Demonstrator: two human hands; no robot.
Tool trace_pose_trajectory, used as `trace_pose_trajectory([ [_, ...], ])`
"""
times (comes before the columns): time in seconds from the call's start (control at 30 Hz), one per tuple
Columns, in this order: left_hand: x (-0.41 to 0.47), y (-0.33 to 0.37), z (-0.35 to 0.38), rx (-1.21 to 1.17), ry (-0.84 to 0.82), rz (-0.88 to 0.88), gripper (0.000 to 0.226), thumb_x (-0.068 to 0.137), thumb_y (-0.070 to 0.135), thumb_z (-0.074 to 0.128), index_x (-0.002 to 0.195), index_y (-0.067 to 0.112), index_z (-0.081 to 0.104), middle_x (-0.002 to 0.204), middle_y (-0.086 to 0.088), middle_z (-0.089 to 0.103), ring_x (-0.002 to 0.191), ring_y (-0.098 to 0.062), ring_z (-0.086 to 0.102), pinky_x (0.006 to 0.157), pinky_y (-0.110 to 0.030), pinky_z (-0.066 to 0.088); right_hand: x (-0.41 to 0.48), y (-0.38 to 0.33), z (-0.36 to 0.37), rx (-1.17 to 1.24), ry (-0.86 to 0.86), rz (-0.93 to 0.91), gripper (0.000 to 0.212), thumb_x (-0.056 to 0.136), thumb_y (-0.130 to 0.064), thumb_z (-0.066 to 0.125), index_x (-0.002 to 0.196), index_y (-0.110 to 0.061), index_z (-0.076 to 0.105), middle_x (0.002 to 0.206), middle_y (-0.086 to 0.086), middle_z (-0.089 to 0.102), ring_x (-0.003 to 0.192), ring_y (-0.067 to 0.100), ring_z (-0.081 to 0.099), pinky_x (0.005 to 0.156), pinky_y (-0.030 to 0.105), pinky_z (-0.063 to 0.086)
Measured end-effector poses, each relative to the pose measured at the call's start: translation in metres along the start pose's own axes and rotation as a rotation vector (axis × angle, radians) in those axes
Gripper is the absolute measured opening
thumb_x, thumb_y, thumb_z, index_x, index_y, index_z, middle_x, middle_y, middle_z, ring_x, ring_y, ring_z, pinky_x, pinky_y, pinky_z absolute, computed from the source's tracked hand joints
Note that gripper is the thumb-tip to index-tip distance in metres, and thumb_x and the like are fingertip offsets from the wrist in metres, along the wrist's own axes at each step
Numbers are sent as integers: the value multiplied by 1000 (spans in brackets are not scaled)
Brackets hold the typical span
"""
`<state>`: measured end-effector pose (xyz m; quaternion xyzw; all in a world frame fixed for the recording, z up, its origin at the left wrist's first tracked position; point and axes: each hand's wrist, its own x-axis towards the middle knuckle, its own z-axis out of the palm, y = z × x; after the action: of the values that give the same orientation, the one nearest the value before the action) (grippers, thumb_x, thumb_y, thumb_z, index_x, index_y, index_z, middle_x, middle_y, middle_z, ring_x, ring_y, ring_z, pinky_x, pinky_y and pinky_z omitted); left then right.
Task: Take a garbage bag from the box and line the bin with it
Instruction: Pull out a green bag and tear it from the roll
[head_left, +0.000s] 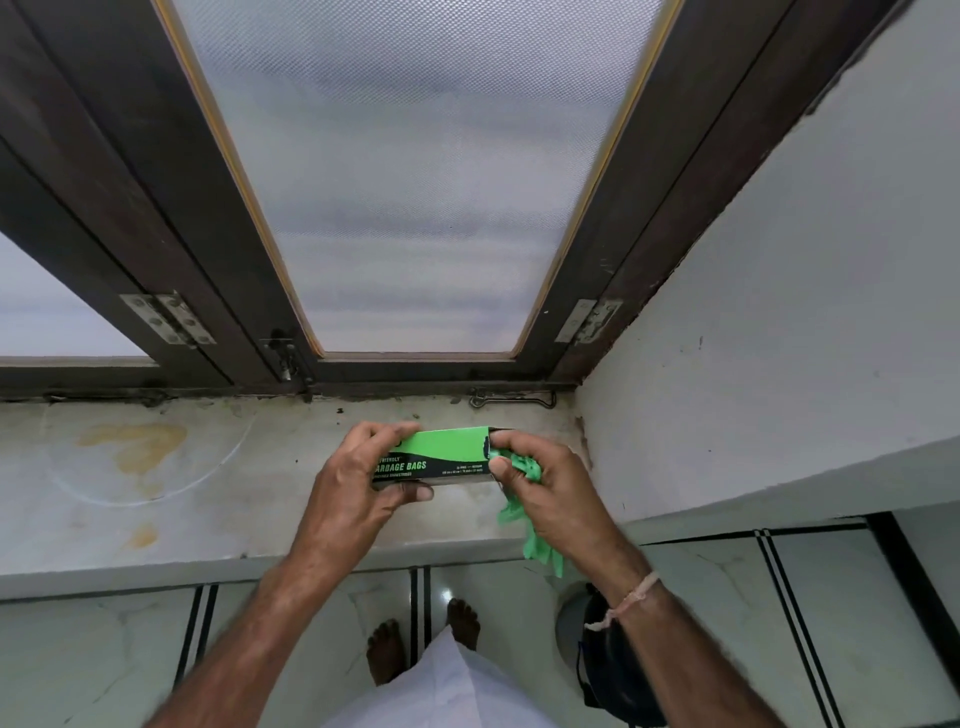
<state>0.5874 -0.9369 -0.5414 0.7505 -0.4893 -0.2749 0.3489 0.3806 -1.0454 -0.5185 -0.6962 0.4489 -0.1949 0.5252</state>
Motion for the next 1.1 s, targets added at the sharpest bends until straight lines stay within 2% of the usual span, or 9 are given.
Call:
trace_pose_trajectory([
  [0.1, -2, -2, -4, -68, 25, -5, 69, 68, 51, 77, 134, 35, 64, 116, 19, 58, 110, 0, 57, 90, -14, 45, 2, -6, 4, -18, 6, -35, 16, 96, -29, 70, 112, -28, 71, 111, -22, 72, 105, -2, 68, 91, 35, 60],
  [0.2, -6, -8, -9, -122, 59, -25, 61, 67, 48, 83, 124, 52, 61, 115, 18, 60, 110, 1, 58, 86, -6, 41, -1, -9, 3, 82, 129, -84, 15, 91, -31, 75, 103, -24, 77, 102, -16, 76, 97, 3, 70, 84, 34, 61],
  [0.37, -10, -17, -10, -207, 127, -99, 67, 63, 46, 85, 128, 37, 67, 115, 12, 62, 110, -1, 59, 85, -8, 43, -12, -4, -1, 31, 147, -42, 62, 66, -52, 84, 124, -39, 64, 104, -11, 65, 94, 8, 64, 78, 28, 61],
  [0.43, -11, -17, -9, -230, 94, -97, 67, 62, 48, 85, 126, 39, 67, 115, 12, 63, 107, 0, 60, 83, -6, 43, -13, -1, 3, -34, 138, -71, 70, 63, -57, 83, 128, -42, 62, 114, -21, 62, 102, -1, 60, 84, 25, 59],
  [0.53, -13, -17, -6, -255, 21, -65, 63, 62, 48, 85, 123, 42, 67, 117, 14, 63, 107, 5, 58, 83, -4, 44, -11, -1, 7, -27, 212, -78, 64, 65, -62, 78, 126, -44, 66, 126, -25, 59, 117, -11, 52, 95, 18, 50],
  [0.63, -15, -17, -5, -246, -11, -67, 67, 63, 50, 83, 126, 40, 67, 120, 15, 61, 107, 6, 58, 84, -6, 47, -11, -5, 10, -77, 205, -97, 55, 69, -66, 74, 118, -42, 72, 118, -9, 56, 109, -9, 51, 83, 6, 45],
  [0.77, -18, -15, -6, -257, 29, -80, 67, 62, 51, 82, 127, 37, 68, 119, 17, 61, 107, 9, 56, 86, -8, 47, -14, -4, 11, -75, 169, -126, 50, 71, -77, 69, 107, -44, 77, 123, -11, 53, 120, -1, 53, 91, 18, 51],
  [0.97, -20, -14, -3, -235, 102, -101, 66, 66, 40, 88, 128, 32, 68, 116, 13, 62, 107, 14, 54, 80, 2, 40, -21, -6, 19, 22, 115, -84, 38, 80, -58, 76, 116, -46, 74, 121, -11, 62, 119, 8, 59, 97, 41, 57],
  [1.1, -22, -17, -2, -214, 147, -123, 65, 71, 33, 90, 132, 32, 67, 118, 11, 61, 109, 7, 56, 82, 0, 41, -31, -17, 20, 217, 147, -41, 54, 92, -42, 64, 145, -43, 52, 129, -29, 59, 118, -19, 55, 86, 8, 52],
])
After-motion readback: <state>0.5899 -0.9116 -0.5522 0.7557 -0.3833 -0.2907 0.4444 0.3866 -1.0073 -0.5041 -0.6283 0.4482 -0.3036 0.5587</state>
